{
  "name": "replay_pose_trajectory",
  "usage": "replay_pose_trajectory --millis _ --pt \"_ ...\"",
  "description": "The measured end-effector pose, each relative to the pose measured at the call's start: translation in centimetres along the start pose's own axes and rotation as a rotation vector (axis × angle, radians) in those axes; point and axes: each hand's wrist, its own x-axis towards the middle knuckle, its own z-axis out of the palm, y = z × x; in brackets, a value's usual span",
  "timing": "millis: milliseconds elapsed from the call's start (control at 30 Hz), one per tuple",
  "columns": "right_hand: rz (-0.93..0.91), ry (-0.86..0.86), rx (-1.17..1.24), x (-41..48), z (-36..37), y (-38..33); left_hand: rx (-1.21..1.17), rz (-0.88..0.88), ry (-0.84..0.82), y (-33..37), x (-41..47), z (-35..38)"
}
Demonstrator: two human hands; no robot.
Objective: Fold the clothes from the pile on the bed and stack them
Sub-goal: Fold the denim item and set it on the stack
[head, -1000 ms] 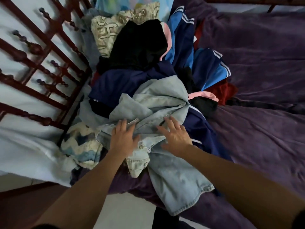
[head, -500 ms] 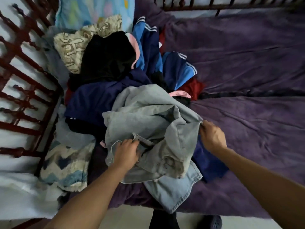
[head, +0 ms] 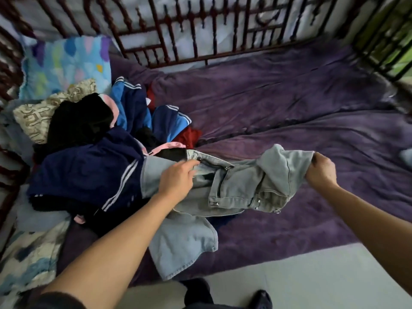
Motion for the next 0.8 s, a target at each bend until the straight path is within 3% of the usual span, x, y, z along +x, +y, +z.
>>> replay_pose_trajectory --millis 200,400,500,633,733,800 --pt "0.277 0.111 0.034 4.5 -8.3 8.2 -0.019 0.187 -0.053 11.2 1.9 3.6" --pt "0.449 -0.03 -0.112 4.8 -7.9 15.6 0.004 0.209 -0.416 14.3 3.7 11.4" --pt "0.383 -0.112 -0.211 2.1 -4.5 17.4 0.111 0.138 -0.486 11.4 4.5 14.8" --pt "0.162 -0.375 -0.445 -1.9 2.0 18.3 0.286 0.072 -0.639 6.4 5.2 18.5" --pt "0.029 -0.591 -0.63 -4.3 7.5 19.2 0.426 0.16 -0.775 3.8 4.8 21.7" --pt "0.05 -0.668 -0.737 -5.3 10.3 20.2 0.519 0.258 -0.826 2.9 4.2 24.0"
